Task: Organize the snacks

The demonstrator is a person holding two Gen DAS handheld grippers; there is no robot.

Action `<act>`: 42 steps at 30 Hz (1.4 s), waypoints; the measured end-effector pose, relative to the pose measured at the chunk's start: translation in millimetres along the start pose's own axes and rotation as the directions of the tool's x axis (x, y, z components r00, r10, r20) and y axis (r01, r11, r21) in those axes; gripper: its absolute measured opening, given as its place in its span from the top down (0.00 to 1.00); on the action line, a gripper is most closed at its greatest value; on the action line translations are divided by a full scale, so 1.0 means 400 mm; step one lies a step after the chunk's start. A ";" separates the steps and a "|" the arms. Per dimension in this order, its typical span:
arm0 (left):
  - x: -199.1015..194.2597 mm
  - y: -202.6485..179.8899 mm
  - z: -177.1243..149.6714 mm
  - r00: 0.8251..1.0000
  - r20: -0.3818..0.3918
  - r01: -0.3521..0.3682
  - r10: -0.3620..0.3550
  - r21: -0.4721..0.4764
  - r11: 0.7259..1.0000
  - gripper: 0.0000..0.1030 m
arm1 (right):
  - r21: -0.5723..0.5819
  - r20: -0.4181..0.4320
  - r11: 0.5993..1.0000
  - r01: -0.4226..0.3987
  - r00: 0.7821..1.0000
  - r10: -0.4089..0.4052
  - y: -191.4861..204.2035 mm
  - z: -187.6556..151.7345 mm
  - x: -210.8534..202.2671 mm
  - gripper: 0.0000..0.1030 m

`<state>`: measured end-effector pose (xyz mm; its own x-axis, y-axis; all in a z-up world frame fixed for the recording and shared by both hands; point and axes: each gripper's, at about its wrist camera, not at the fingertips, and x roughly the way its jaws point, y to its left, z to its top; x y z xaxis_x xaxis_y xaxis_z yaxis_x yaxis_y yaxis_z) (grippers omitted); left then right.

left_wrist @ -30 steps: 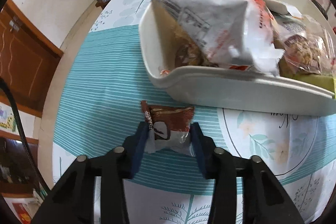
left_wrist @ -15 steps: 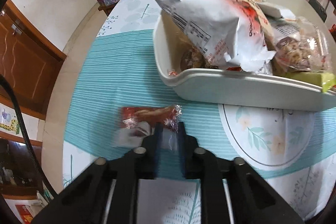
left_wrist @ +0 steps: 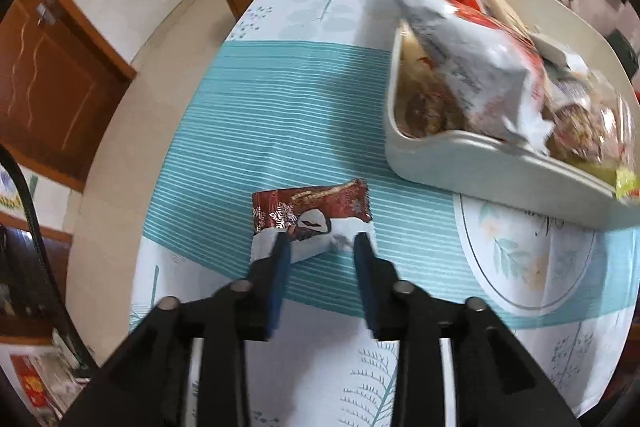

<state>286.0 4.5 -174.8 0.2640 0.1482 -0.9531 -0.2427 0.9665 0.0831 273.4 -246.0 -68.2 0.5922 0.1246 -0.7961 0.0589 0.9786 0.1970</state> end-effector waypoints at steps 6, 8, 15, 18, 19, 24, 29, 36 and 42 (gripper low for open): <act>0.037 0.016 0.017 0.999 -0.035 0.011 -0.013 -0.043 0.999 0.35 | 0.011 -0.012 1.000 0.005 1.000 -0.005 0.004 0.005 0.003 0.17; 0.052 0.020 0.026 0.999 -0.043 0.013 -0.014 -0.038 0.999 0.35 | 0.013 -0.016 1.000 0.011 1.000 -0.011 0.004 0.006 0.004 0.17; 0.100 0.024 0.036 0.996 -0.085 0.000 -0.003 -0.043 0.999 0.31 | 0.003 -0.024 1.000 0.017 1.000 -0.017 0.011 0.009 0.015 0.17; 0.111 0.029 0.041 0.996 -0.087 0.007 -0.012 -0.054 0.999 0.28 | -0.005 -0.029 1.000 0.017 0.999 -0.017 0.017 0.009 0.022 0.17; 0.113 0.032 0.043 0.996 -0.087 0.007 -0.012 -0.053 0.999 0.28 | -0.007 -0.030 1.000 0.018 0.999 -0.018 0.018 0.008 0.023 0.17; 0.107 0.050 0.037 0.998 -0.068 0.013 -0.017 -0.056 0.998 0.29 | -0.005 -0.035 1.000 0.024 0.999 -0.025 0.021 0.009 0.028 0.17; 0.100 0.034 0.026 0.998 -0.037 0.051 -0.053 -0.046 0.998 0.51 | 0.000 -0.041 0.999 0.032 0.999 -0.032 0.019 0.010 0.034 0.17; 0.088 0.025 0.022 0.999 -0.008 0.039 -0.039 -0.022 0.999 0.60 | 0.000 -0.041 1.000 0.031 0.999 -0.031 0.019 0.010 0.035 0.17; 0.081 0.028 0.023 1.000 -0.003 0.031 -0.031 -0.014 0.999 0.63 | -0.002 -0.047 0.999 0.035 0.998 -0.035 0.023 0.007 0.039 0.17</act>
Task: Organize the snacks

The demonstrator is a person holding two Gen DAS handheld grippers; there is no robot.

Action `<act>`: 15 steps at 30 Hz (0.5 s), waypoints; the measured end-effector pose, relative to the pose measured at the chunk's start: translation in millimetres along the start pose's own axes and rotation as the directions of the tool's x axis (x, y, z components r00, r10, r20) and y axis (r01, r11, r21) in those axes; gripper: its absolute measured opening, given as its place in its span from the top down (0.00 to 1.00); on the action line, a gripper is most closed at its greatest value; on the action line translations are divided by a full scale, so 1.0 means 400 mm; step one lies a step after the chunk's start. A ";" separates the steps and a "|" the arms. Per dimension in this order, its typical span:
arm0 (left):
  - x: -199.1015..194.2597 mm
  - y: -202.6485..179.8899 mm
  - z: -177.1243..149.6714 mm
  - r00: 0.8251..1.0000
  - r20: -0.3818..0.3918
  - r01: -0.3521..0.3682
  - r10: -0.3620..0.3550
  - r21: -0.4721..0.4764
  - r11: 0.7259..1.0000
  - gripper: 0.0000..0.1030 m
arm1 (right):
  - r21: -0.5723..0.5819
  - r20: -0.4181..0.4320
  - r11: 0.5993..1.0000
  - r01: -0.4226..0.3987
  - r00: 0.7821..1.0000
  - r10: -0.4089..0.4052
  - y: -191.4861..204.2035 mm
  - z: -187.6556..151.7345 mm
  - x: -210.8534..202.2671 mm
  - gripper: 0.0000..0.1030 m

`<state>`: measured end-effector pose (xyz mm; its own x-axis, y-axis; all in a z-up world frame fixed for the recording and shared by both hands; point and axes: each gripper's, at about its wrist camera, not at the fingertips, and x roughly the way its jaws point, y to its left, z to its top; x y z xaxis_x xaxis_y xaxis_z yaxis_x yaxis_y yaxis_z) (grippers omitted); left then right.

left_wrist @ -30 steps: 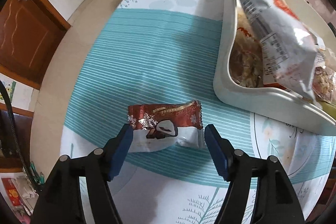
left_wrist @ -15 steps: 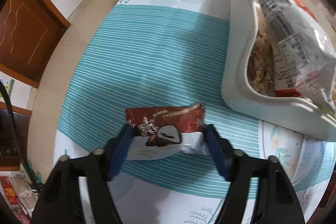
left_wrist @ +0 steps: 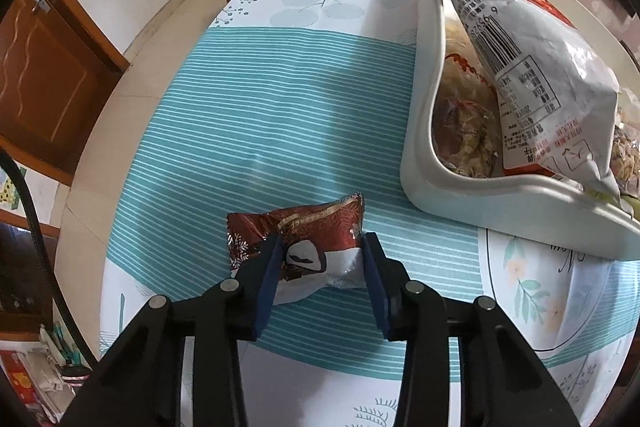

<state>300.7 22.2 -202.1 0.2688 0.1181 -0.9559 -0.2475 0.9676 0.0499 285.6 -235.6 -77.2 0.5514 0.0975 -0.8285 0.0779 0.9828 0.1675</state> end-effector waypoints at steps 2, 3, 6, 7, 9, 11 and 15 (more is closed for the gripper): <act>0.005 -0.006 -0.008 1.000 0.001 -0.002 0.002 0.001 1.000 0.64 | -0.001 0.001 1.000 -0.001 1.000 0.001 0.003 0.000 0.001 0.17; 0.004 -0.006 -0.008 1.000 0.001 -0.001 0.001 -0.002 1.000 0.64 | -0.001 0.000 1.000 0.000 1.000 0.000 0.002 0.000 0.001 0.17; 0.000 -0.006 -0.012 1.000 -0.002 -0.002 0.002 -0.004 1.000 0.65 | -0.003 0.001 1.000 -0.001 1.000 0.001 0.004 0.000 0.001 0.17; 0.000 -0.006 -0.011 1.000 -0.003 -0.002 0.002 -0.005 1.000 0.65 | -0.005 0.001 1.000 -0.002 1.000 0.002 0.005 0.000 0.002 0.17; -0.003 -0.006 -0.012 1.000 -0.006 -0.004 0.004 -0.005 1.000 0.66 | -0.008 0.000 1.000 -0.003 1.000 0.003 0.008 0.000 0.002 0.17; -0.004 -0.003 -0.012 1.000 -0.011 -0.003 0.003 -0.008 1.000 0.67 | -0.009 0.000 1.000 -0.004 1.000 0.004 0.009 0.000 0.002 0.17; -0.016 0.003 -0.017 1.000 -0.016 -0.003 0.003 -0.012 1.000 0.70 | -0.007 0.003 1.000 -0.003 1.000 0.003 0.009 0.000 0.001 0.17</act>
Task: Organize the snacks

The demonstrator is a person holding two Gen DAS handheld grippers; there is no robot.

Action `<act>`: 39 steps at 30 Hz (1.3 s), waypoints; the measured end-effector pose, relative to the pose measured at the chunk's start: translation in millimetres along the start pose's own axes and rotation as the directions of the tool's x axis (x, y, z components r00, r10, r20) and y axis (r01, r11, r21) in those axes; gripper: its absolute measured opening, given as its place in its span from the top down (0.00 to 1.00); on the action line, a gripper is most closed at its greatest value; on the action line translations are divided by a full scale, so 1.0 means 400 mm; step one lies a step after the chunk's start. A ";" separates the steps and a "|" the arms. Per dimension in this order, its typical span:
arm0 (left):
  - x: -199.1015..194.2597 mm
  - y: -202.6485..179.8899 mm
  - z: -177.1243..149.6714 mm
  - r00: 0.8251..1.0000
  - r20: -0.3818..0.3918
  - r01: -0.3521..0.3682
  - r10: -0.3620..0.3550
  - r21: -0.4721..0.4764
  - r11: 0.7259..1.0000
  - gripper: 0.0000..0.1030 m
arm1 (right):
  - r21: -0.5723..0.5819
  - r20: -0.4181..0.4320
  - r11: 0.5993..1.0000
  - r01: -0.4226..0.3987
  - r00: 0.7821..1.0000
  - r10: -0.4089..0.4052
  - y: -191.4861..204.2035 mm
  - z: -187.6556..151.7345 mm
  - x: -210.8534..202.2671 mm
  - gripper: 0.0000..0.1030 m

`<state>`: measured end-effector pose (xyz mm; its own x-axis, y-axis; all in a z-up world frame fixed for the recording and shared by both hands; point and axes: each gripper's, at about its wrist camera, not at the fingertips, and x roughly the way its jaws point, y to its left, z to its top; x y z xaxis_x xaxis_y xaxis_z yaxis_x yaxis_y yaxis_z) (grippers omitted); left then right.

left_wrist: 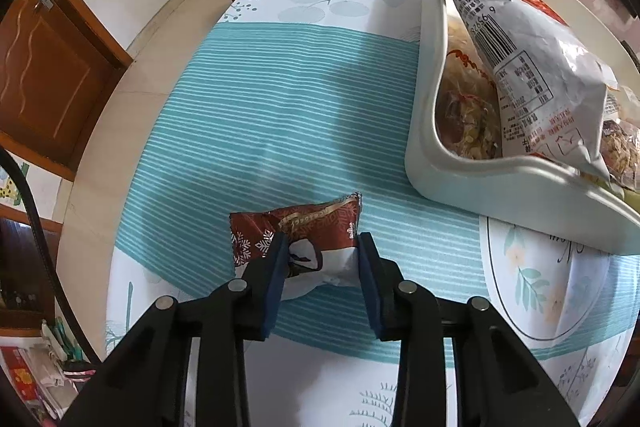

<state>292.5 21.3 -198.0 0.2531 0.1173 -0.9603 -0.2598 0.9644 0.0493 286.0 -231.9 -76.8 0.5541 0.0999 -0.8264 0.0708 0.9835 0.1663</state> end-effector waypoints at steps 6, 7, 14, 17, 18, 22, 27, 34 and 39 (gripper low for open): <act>-0.024 0.013 -0.017 1.000 -0.001 0.022 -0.022 0.004 1.000 0.74 | -0.014 0.005 1.000 0.010 1.000 -0.010 0.014 0.000 -0.012 0.17; -0.027 0.015 -0.020 1.000 -0.001 0.026 -0.026 0.006 1.000 0.74 | -0.019 0.007 1.000 0.010 1.000 -0.010 0.019 0.000 -0.016 0.17; -0.048 0.036 -0.046 0.998 0.007 0.063 -0.063 0.007 0.998 0.77 | -0.077 0.001 0.997 0.018 1.000 -0.018 0.065 -0.041 -0.043 0.17; -0.053 0.042 -0.058 0.997 0.011 0.074 -0.074 0.007 0.997 0.78 | -0.100 -0.007 0.995 0.015 1.000 -0.016 0.080 -0.062 -0.055 0.17; -0.053 0.042 -0.056 0.997 0.012 0.077 -0.077 0.007 0.997 0.78 | -0.113 -0.012 0.993 0.017 1.000 -0.019 0.088 -0.072 -0.061 0.17; -0.057 0.054 -0.048 0.995 0.022 0.096 -0.096 0.009 0.995 0.80 | -0.133 -0.008 0.991 0.022 1.000 -0.024 0.101 -0.096 -0.088 0.17; -0.075 0.067 -0.046 0.993 0.038 0.113 -0.113 0.006 0.994 0.81 | -0.149 0.003 0.988 0.028 1.000 -0.028 0.113 -0.115 -0.120 0.17; -0.143 0.078 -0.062 0.987 0.090 0.129 -0.130 0.012 0.992 0.81 | -0.167 0.014 0.986 0.020 1.000 -0.018 0.130 -0.142 -0.155 0.17; -0.217 0.071 -0.064 0.980 0.149 0.130 -0.133 0.030 0.991 0.81 | -0.179 0.016 0.984 0.006 1.000 -0.003 0.134 -0.154 -0.167 0.17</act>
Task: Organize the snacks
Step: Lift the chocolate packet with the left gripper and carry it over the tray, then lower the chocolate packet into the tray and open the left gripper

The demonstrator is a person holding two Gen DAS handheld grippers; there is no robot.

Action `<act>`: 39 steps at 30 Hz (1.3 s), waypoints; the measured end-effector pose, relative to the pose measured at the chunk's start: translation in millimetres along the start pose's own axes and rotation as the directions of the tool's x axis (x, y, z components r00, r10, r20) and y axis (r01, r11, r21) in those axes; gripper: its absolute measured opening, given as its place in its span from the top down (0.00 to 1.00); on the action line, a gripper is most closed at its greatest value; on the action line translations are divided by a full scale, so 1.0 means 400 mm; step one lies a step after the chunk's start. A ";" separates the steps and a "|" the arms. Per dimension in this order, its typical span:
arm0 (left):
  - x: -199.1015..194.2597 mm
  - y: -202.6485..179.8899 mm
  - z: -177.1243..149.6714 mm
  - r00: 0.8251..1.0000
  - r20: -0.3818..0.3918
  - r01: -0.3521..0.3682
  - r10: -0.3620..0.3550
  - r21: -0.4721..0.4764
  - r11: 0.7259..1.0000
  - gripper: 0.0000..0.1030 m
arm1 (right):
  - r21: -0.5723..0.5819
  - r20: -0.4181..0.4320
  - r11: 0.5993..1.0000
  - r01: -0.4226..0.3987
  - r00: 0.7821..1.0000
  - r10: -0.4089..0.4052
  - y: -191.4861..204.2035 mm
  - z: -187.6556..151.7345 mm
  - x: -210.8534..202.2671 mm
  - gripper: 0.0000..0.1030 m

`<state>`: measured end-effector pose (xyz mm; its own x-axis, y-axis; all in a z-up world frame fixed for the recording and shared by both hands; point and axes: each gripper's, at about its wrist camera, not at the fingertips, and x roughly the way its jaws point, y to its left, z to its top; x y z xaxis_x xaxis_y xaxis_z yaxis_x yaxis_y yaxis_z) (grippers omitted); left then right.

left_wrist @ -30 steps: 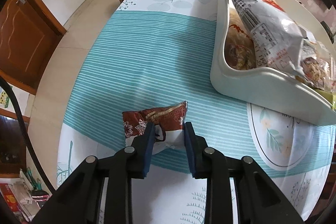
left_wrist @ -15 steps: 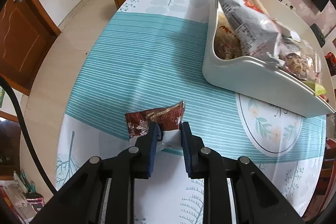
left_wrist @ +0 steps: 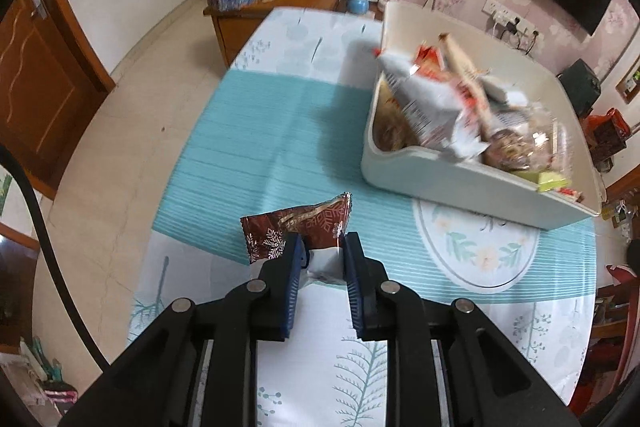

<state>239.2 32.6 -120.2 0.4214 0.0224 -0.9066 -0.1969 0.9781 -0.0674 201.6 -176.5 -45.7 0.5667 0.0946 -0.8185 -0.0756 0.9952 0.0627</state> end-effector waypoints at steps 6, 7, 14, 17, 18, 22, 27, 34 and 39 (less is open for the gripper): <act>-0.127 -0.059 0.012 0.993 0.114 0.025 -0.032 0.062 0.998 0.81 | -0.002 0.001 1.000 -0.012 1.000 0.012 -0.004 -0.009 -0.002 0.17; -0.141 -0.066 0.014 0.991 0.129 0.024 -0.033 0.069 0.997 0.81 | 0.000 0.001 1.000 -0.014 1.000 0.014 -0.005 -0.010 -0.001 0.17; -0.233 -0.151 0.054 0.962 0.257 0.053 -0.087 0.139 0.989 0.81 | 0.001 0.010 0.999 -0.040 0.999 0.040 -0.027 -0.021 0.008 0.17; -0.246 -0.184 0.065 0.946 0.299 0.073 -0.123 0.172 0.982 0.81 | 0.002 0.005 0.999 -0.052 0.999 0.052 -0.042 -0.032 0.020 0.17; -0.249 -0.203 0.067 0.939 0.316 0.074 -0.133 0.194 0.978 0.81 | 0.003 0.002 0.998 -0.055 0.998 0.055 -0.046 -0.037 0.024 0.17; -0.240 -0.265 0.069 0.911 0.348 0.125 -0.221 0.277 0.953 0.81 | 0.024 0.027 0.996 -0.088 0.996 0.088 -0.072 -0.058 0.029 0.17; -0.193 -0.331 0.070 0.879 0.375 0.163 -0.295 0.345 0.925 0.81 | 0.049 0.081 0.990 -0.135 0.988 0.131 -0.108 -0.095 0.034 0.17; -0.094 -0.403 0.060 0.845 0.386 0.200 -0.369 0.413 0.889 0.81 | 0.055 0.117 0.988 -0.144 0.984 0.136 -0.139 -0.149 0.060 0.17; -0.023 -0.427 0.066 0.857 0.377 0.188 -0.351 0.404 0.895 0.80 | 0.038 0.088 0.986 -0.160 0.984 0.156 -0.124 -0.171 0.082 0.17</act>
<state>292.4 -129.2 -89.6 0.7639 -0.2459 -0.5966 0.2611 0.9633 -0.0628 167.8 -224.7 -115.0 0.6175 0.2509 -0.7454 -0.1340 0.9675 0.2146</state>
